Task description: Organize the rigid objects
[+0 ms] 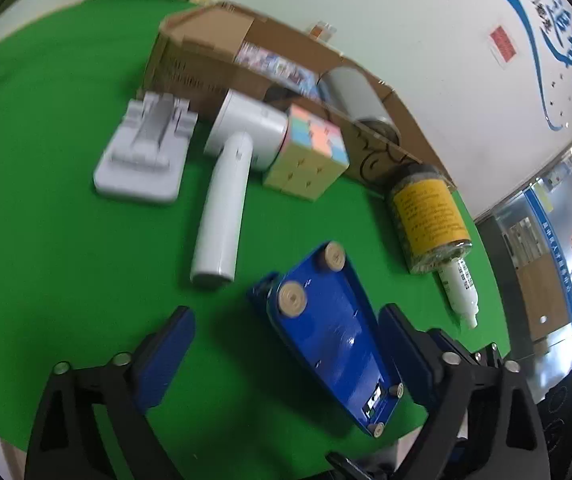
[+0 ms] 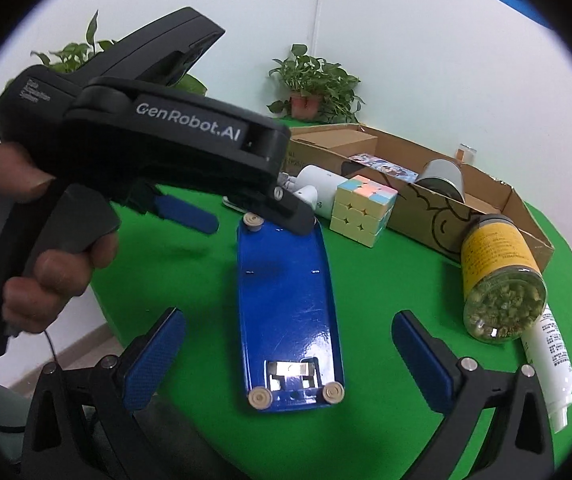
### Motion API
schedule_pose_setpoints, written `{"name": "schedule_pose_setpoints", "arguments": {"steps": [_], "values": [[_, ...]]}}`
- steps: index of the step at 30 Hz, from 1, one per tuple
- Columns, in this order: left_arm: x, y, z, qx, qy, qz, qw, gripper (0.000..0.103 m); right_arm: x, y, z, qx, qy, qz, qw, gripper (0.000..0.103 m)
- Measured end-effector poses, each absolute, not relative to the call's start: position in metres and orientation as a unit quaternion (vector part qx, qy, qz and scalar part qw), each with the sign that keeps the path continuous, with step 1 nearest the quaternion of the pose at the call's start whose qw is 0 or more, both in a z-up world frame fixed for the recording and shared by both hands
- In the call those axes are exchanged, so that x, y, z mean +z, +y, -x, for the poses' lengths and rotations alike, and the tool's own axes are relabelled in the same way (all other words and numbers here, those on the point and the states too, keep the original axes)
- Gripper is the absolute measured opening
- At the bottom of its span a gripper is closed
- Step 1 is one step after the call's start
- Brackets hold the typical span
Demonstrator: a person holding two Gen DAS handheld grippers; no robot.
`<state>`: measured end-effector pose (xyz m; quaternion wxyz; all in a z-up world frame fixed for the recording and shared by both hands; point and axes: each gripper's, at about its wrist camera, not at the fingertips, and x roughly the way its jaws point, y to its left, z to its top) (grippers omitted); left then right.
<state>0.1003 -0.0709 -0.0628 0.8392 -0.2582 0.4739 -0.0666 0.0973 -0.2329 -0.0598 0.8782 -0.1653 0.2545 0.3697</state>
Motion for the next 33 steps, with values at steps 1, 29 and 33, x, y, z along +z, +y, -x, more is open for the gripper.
{"name": "schedule_pose_setpoints", "arguments": {"steps": [1,29,33], "values": [[-0.067,-0.072,-0.101,-0.074,0.480,0.264,0.834,0.077,-0.062,-0.232,-0.099,0.365,0.258,0.167,0.879,0.099],[-0.081,-0.115,-0.147,-0.150,0.501,0.290,0.802,0.080,-0.059,-0.284,-0.155,0.325,0.336,0.049,0.882,0.075],[-0.081,-0.117,-0.150,-0.157,0.501,0.283,0.803,0.080,-0.070,-0.267,-0.161,0.317,0.354,0.062,0.878,0.067]]}}
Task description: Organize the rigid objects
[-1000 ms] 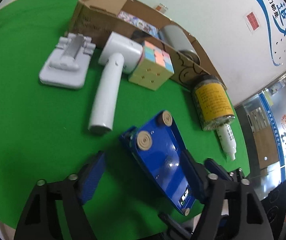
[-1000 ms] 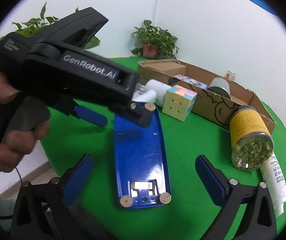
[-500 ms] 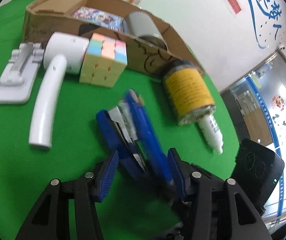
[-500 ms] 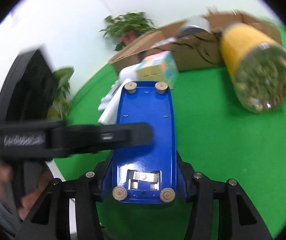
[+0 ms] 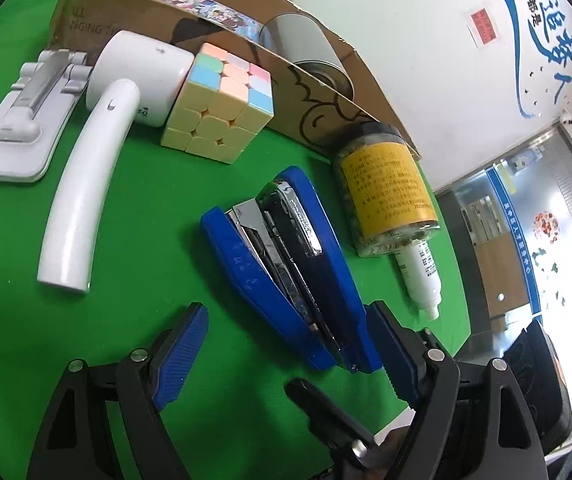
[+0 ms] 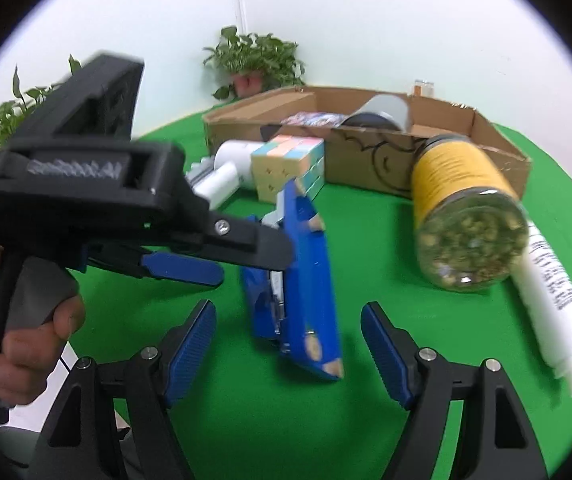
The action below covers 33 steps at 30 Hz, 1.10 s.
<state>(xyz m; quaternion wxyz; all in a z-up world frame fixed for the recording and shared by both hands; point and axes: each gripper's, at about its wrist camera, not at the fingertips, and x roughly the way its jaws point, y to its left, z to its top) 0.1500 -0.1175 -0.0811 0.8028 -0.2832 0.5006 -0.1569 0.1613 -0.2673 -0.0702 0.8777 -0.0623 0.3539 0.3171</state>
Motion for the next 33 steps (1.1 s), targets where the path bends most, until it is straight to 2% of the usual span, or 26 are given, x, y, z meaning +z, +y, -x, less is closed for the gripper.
{"name": "schedule_pose_setpoints", "arguments": {"steps": [1,2,6,11,13,17,19,21,23,29,30,31,32,33], "values": [[-0.081,-0.116,-0.151,-0.156,0.500,0.285,0.803,0.080,-0.072,-0.264,-0.163,0.316,0.362,0.064,0.875,0.046],[-0.082,-0.116,-0.153,-0.155,0.499,0.287,0.803,0.080,-0.075,-0.262,-0.167,0.319,0.377,0.063,0.867,0.041],[-0.082,-0.109,-0.148,-0.151,0.495,0.294,0.804,0.080,-0.080,-0.267,-0.179,0.333,0.396,0.008,0.855,0.040],[-0.078,-0.109,-0.145,-0.156,0.489,0.291,0.808,0.080,-0.102,-0.296,-0.215,0.404,0.479,-0.237,0.742,0.035],[-0.078,-0.114,-0.149,-0.164,0.488,0.286,0.808,0.081,-0.107,-0.302,-0.217,0.411,0.482,-0.263,0.728,0.034],[-0.082,-0.125,-0.156,-0.181,0.495,0.281,0.802,0.081,-0.097,-0.313,-0.209,0.370,0.461,-0.214,0.778,0.041],[-0.082,-0.131,-0.161,-0.188,0.496,0.275,0.802,0.081,-0.091,-0.316,-0.203,0.353,0.451,-0.183,0.799,0.056],[-0.084,-0.132,-0.164,-0.192,0.497,0.280,0.799,0.081,-0.083,-0.314,-0.198,0.353,0.435,-0.155,0.814,0.066],[-0.085,-0.131,-0.166,-0.193,0.497,0.285,0.796,0.081,-0.073,-0.304,-0.190,0.341,0.405,-0.086,0.844,0.069],[-0.086,-0.131,-0.168,-0.196,0.493,0.290,0.797,0.081,-0.076,-0.263,-0.189,0.286,0.383,0.064,0.876,0.067],[-0.086,-0.131,-0.168,-0.196,0.492,0.290,0.797,0.081,-0.074,-0.260,-0.187,0.287,0.383,0.072,0.875,0.061],[-0.086,-0.132,-0.169,-0.197,0.492,0.290,0.797,0.081,-0.075,-0.257,-0.185,0.292,0.384,0.079,0.872,0.047],[-0.086,-0.133,-0.169,-0.197,0.493,0.290,0.796,0.081,-0.079,-0.252,-0.186,0.298,0.393,0.084,0.866,0.041],[-0.085,-0.133,-0.169,-0.196,0.492,0.290,0.797,0.081,-0.079,-0.250,-0.186,0.295,0.391,0.082,0.868,0.040]]}}
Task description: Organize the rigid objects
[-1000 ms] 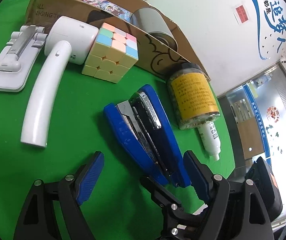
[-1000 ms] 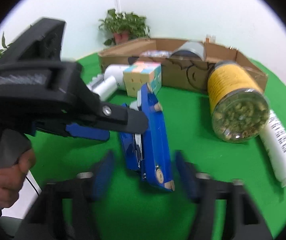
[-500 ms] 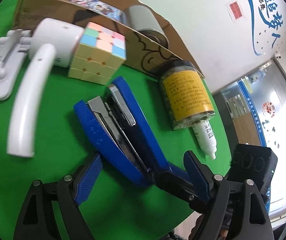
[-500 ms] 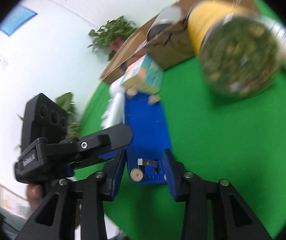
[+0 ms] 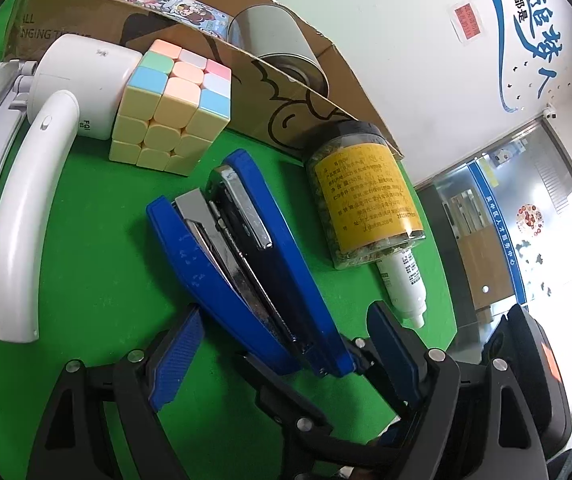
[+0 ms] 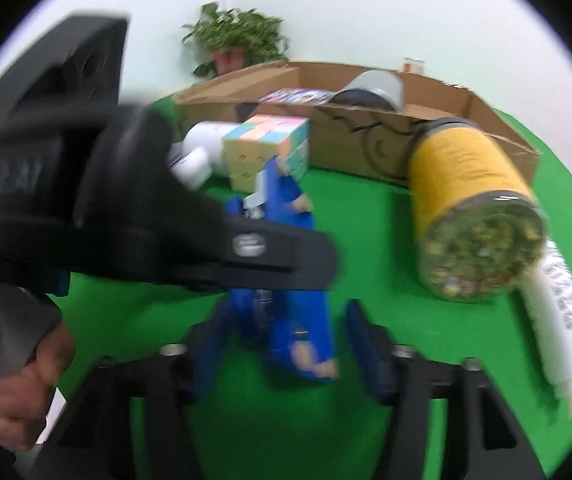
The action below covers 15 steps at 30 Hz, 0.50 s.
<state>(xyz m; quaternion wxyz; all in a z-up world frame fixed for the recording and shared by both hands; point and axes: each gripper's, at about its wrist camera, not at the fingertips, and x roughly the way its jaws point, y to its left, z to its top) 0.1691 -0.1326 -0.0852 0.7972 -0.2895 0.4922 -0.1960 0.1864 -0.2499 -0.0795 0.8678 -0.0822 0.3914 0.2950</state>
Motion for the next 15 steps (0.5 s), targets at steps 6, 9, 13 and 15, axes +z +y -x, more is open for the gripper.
{"name": "schedule_pose_setpoints", "arguments": {"steps": [6,9,13,15], "values": [[-0.076,-0.125,-0.166,-0.194,0.474,0.289,0.809,0.081,-0.089,-0.288,-0.221,0.372,0.466,-0.150,0.789,0.037],[-0.076,-0.127,-0.165,-0.195,0.475,0.285,0.810,0.081,-0.111,-0.307,-0.235,0.409,0.501,-0.276,0.711,0.037],[-0.075,-0.133,-0.166,-0.205,0.475,0.281,0.808,0.081,-0.100,-0.326,-0.230,0.363,0.486,-0.234,0.760,0.058],[-0.076,-0.138,-0.170,-0.199,0.477,0.275,0.811,0.081,-0.086,-0.337,-0.212,0.332,0.463,-0.189,0.800,0.088]]}}
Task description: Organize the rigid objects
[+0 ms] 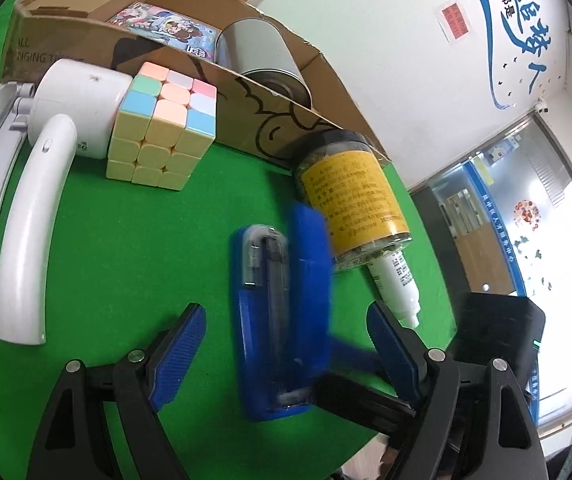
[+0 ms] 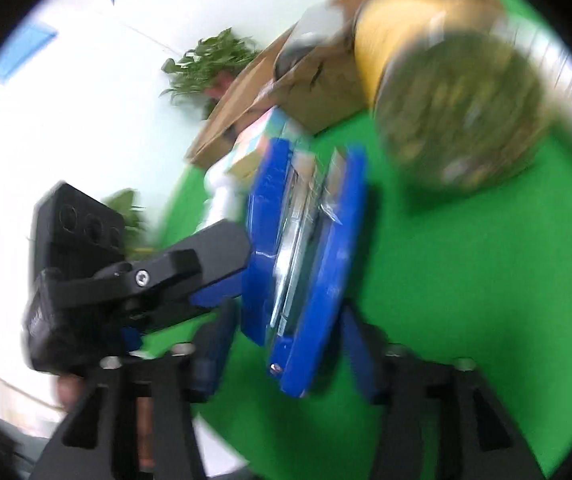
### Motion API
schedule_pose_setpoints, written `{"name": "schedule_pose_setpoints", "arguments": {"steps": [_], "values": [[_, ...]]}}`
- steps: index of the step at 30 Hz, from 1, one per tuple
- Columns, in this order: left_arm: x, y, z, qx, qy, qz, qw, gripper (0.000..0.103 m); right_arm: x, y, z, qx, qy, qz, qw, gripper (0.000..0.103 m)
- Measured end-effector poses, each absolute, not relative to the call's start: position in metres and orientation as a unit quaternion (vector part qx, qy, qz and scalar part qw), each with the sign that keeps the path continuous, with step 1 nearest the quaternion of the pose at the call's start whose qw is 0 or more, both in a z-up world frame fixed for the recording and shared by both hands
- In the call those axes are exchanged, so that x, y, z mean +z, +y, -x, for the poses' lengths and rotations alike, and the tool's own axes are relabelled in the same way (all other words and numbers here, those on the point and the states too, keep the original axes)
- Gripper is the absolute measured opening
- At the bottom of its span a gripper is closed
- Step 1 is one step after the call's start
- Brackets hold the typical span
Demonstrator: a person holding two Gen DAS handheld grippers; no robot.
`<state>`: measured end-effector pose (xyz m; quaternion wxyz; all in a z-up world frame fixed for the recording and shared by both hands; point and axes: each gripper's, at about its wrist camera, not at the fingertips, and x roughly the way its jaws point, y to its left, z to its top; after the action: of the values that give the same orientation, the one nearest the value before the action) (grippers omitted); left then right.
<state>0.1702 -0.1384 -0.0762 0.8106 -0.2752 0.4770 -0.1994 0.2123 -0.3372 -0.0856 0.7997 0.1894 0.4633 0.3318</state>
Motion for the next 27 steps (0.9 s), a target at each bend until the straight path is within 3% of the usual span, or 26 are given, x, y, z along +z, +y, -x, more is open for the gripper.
{"name": "schedule_pose_setpoints", "arguments": {"steps": [3,11,14,15,18,22,27], "values": [[-0.084,-0.143,-0.177,-0.197,0.496,0.271,0.801,0.095,-0.066,-0.339,-0.199,0.294,0.425,-0.114,0.848,0.088],[-0.092,-0.153,-0.186,-0.245,0.518,0.284,0.769,0.095,-0.080,-0.279,-0.170,0.252,0.388,0.029,0.886,0.088],[-0.095,-0.164,-0.186,-0.272,0.528,0.283,0.753,0.093,-0.089,-0.273,-0.175,0.236,0.392,0.032,0.888,0.081],[-0.096,-0.166,-0.186,-0.274,0.529,0.282,0.752,0.093,-0.090,-0.275,-0.175,0.228,0.386,0.035,0.893,0.072],[-0.100,-0.167,-0.186,-0.291,0.535,0.301,0.734,0.090,-0.089,-0.278,-0.178,0.247,0.383,0.028,0.890,0.058],[-0.100,-0.171,-0.181,-0.284,0.535,0.292,0.740,0.083,-0.089,-0.290,-0.184,0.243,0.388,-0.009,0.889,0.050],[-0.105,-0.171,-0.176,-0.277,0.536,0.305,0.736,0.077,-0.088,-0.310,-0.193,0.260,0.409,-0.068,0.872,0.048]]}}
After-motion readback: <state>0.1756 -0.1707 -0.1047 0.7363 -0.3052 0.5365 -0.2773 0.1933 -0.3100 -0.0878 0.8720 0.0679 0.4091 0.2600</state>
